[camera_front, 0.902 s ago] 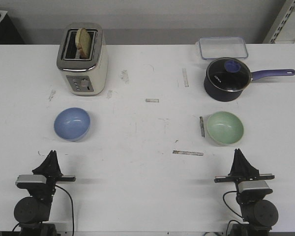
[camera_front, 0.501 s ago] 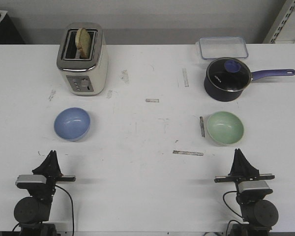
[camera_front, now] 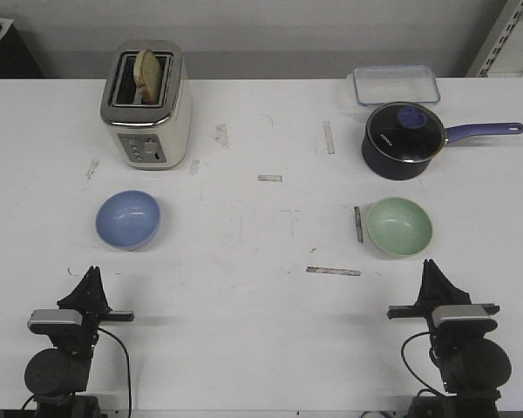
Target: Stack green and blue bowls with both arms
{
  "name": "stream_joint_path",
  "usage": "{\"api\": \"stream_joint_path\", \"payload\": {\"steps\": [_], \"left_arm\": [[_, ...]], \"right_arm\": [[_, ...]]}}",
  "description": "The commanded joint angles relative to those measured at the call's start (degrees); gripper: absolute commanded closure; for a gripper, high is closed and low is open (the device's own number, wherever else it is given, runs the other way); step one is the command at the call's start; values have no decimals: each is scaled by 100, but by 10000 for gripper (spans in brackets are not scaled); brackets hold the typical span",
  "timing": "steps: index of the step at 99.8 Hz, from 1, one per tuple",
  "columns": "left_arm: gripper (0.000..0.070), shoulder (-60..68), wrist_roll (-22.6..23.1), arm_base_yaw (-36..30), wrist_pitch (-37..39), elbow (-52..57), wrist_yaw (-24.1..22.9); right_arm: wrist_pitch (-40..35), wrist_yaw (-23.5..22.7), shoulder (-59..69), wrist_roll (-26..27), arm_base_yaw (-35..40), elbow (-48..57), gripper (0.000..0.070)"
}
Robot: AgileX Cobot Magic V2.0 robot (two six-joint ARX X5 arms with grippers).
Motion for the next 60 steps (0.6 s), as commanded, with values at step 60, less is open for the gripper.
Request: {"api": "stream_joint_path", "payload": {"steps": [60], "left_arm": [[699,-11,7,-15,68,-120,2]], "right_arm": [[-2992,0,3891,380,-15,3287,693]]}}
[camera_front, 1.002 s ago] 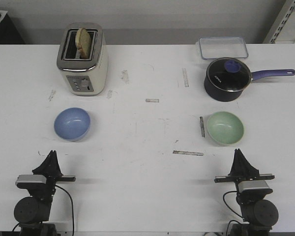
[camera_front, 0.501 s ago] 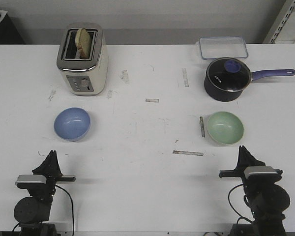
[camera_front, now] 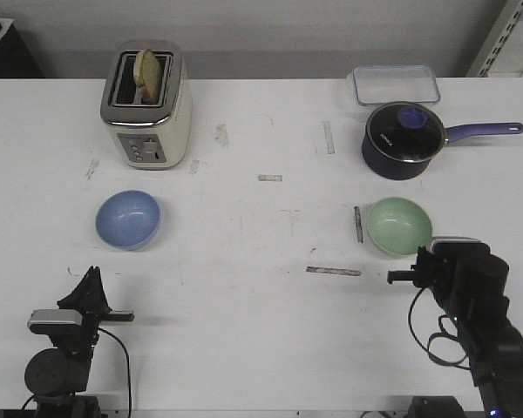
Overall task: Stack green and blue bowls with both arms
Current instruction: 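Reach the right gripper forward and grasp the rim of the pale green bowl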
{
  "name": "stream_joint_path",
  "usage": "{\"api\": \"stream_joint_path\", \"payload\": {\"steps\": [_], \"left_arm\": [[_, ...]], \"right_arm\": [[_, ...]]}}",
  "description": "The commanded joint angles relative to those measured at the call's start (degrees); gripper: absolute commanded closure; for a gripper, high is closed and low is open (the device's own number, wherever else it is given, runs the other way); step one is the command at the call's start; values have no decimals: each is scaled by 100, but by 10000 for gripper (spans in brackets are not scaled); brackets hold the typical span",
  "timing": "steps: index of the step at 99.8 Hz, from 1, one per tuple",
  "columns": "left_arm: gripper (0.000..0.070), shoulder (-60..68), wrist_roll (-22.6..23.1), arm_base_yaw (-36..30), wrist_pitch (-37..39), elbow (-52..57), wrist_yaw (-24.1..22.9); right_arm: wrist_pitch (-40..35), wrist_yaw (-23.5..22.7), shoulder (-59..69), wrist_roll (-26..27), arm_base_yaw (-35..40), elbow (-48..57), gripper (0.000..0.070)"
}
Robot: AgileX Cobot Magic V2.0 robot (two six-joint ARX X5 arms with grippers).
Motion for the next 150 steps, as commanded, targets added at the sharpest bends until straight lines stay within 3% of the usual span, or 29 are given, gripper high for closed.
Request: {"api": "stream_joint_path", "payload": {"steps": [1,13,20,31,36,49,69,74,104,113,119,141,145,150], "left_arm": [[699,-11,7,-15,68,-120,2],[699,-11,7,-15,68,-120,0],[699,-11,7,-15,68,-120,2],[699,-11,7,-15,68,-120,2],[699,-11,7,-15,68,-120,2],[699,-11,7,-15,68,-120,2],[699,-11,7,-15,68,-120,2],[699,-11,7,-15,68,-120,2],[699,-11,7,-15,68,-120,2],[699,-11,7,-15,68,-120,2],[699,-11,7,-15,68,-120,0],[699,-11,9,-15,68,-120,2],[699,-11,7,-15,68,-120,2],[699,-11,7,-15,66,-120,2]], "right_arm": [[-361,-2,468,243,0,442,693],[-726,-2,1185,616,-20,1064,692],[-857,-28,1545,1145,-127,1379,691],[-1113,-352,2059,1534,-448,1856,670],[-1202,-487,2271,1532,-614,2046,603],[-1244,-807,2726,1486,-1025,2352,348],[-1281,-1163,3289,1279,-1532,2393,159],[-1290,-1228,3438,1187,-1589,2393,144],[-1119,-1255,4284,1034,-1547,2391,150],[-1069,-1266,4511,1034,-1488,2391,186],[-1014,-1263,4614,1025,-1447,2391,263],[-807,-1132,4656,1045,-1388,2391,648],[-811,-1093,4642,1058,-1388,2393,696],[-820,-1084,4586,1058,-1386,2393,699]]}}
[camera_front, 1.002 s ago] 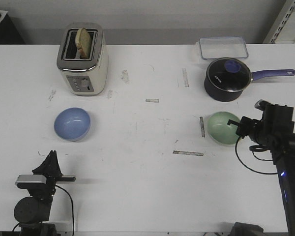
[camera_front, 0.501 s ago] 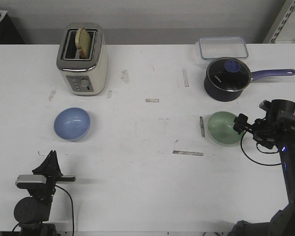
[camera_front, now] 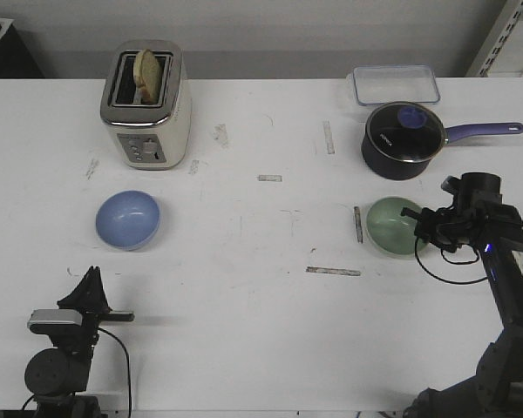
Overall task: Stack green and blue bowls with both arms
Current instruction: 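Reach the right gripper forward and grasp the rim of the pale green bowl, then slide the green bowl with the right gripper toward the table centre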
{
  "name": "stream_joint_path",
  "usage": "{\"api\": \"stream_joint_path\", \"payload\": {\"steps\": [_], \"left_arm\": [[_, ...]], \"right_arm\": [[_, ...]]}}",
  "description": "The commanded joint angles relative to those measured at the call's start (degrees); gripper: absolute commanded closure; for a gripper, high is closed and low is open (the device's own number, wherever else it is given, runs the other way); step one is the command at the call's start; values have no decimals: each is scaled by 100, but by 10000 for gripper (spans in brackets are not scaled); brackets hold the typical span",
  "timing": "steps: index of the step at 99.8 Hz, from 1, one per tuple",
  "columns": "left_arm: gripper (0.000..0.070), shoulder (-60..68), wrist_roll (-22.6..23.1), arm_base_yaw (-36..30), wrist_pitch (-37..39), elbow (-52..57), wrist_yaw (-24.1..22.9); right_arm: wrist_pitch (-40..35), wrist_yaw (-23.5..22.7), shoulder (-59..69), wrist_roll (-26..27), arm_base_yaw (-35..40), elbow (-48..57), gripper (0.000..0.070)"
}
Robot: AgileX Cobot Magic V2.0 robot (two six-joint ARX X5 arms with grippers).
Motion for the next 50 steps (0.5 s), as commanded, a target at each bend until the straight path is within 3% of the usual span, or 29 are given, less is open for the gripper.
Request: {"api": "stream_joint_path", "payload": {"steps": [1,25,50], "left_arm": [[699,-11,7,-15,66,-120,0],[699,-11,7,-13,68,-120,2],[699,-11,7,-15,68,-120,2]], "right_arm": [[26,28,2,-24,0,114,699],[289,68,-645,153,271,114,699],[413,66,-914,496,1569,114,699]]}}
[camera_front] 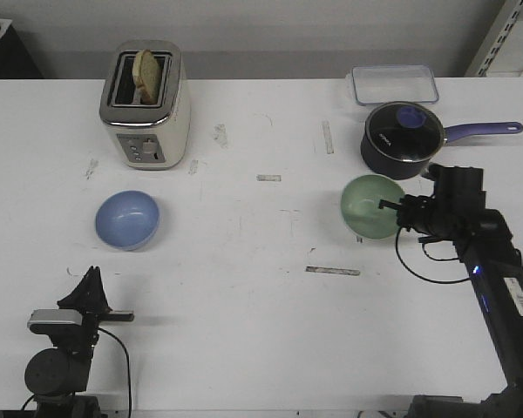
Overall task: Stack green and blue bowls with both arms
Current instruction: 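Slide the green bowl with the right gripper toward the table centre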
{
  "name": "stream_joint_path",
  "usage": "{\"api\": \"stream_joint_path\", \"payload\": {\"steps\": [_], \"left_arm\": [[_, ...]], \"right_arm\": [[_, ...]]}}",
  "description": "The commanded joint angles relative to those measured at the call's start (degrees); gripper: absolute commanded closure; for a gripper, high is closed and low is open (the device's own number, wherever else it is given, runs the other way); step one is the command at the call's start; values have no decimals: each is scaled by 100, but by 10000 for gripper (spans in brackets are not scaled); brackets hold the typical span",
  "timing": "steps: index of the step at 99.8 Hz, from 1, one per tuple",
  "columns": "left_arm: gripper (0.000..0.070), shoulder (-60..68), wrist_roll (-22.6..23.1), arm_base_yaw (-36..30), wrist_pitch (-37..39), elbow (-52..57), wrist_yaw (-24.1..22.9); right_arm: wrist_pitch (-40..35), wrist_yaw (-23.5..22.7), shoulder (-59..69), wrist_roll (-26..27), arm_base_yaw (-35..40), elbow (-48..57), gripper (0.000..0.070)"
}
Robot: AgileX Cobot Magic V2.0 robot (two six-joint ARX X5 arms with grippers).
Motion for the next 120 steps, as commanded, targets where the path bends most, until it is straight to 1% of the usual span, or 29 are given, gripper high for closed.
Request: {"api": "stream_joint_path", "payload": {"steps": [1,13,22,33,40,48,61,78,87,95,100,112,120], "left_arm": [[699,-11,7,-15,68,-120,2],[699,-11,7,-15,68,-120,2],[699,-11,7,-15,68,-120,0],[699,-11,7,-15,68,-120,2],[699,-11,7,-15,68,-120,2],[699,-11,7,-15,68,-120,2],[699,-11,9,-15,68,-120,2],[699,-11,7,-15,68,-120,2],[699,-11,7,-15,68,-120,2],[699,-11,7,-15,68,-120,2],[699,-11,7,-15,68,-120,0],[699,-11,7,-15,68,-120,2],[699,-11,7,-15,68,-120,2]], "right_arm": [[52,-17,66,249,431,98,699],[214,2,186,527,1285,98,699],[442,7,378,979,1858,98,699],[772,52,623,1257,2337,98,699],[929,195,778,1388,2579,98,699],[1071,319,951,1443,2787,98,699],[1174,330,1217,1519,3008,98,699],[1200,332,1447,1545,3095,98,697],[1202,452,1482,1672,3108,98,690],[1220,479,1482,1676,3108,98,680],[1241,474,1480,1676,3108,98,648],[1255,472,1410,1676,3104,98,476],[1255,474,1305,1670,3104,98,410]]}}
